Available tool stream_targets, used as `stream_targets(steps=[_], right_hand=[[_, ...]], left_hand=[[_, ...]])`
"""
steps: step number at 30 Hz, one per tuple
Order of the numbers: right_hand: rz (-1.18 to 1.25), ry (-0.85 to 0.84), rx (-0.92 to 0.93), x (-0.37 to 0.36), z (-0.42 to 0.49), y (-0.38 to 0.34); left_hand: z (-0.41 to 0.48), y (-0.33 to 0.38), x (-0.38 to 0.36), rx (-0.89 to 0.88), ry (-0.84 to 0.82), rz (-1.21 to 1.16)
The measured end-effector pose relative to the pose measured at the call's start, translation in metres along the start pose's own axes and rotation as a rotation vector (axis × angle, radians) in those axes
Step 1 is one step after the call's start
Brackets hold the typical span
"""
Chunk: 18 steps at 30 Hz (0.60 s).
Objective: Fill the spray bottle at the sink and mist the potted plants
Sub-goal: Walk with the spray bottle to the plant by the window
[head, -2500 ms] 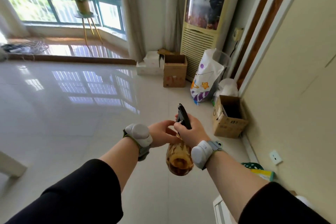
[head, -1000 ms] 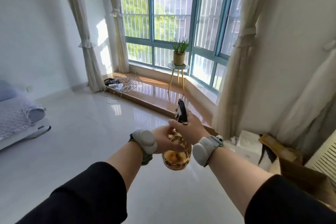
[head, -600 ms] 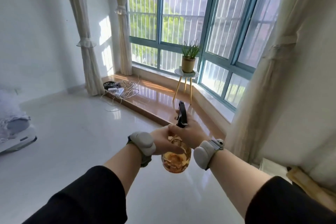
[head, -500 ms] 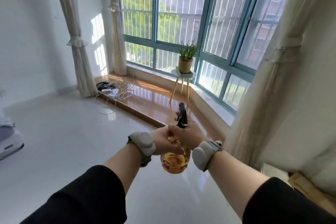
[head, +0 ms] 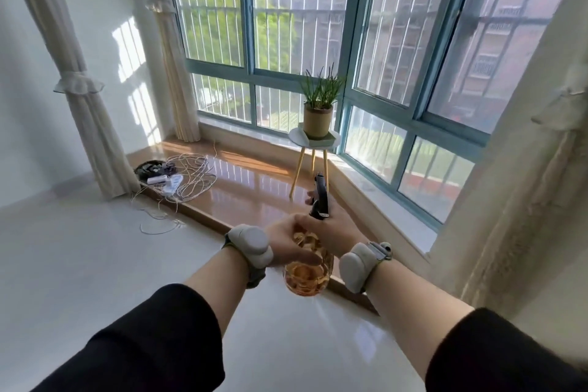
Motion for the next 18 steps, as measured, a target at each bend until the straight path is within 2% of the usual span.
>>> stream_targets(steps=[8, 13, 18], right_hand=[[0.059, -0.122, 0.053, -0.016, 0.208, -0.021], [0.003, -0.046, 0.043, -0.014, 0.331, -0.013], [-0.082, 0.140, -0.003, 0.012, 0.457, -0.002]], left_hand=[[0.161, -0.039, 0.129, 0.025, 0.105, -0.002], [0.260, -0.059, 0.196, -0.031, 0.130, 0.014], [0.382, -0.074, 0.252, -0.127, 0.086, 0.061]])
Point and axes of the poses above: each hand's wrist, its own z-axis towards the middle knuckle, its own x-axis out of the back of the hand, y = z × x, the point moved 10 cm from there along z, towards the middle knuckle, and after that the axes turned 6 degrees about z, right-handed, at the moved point
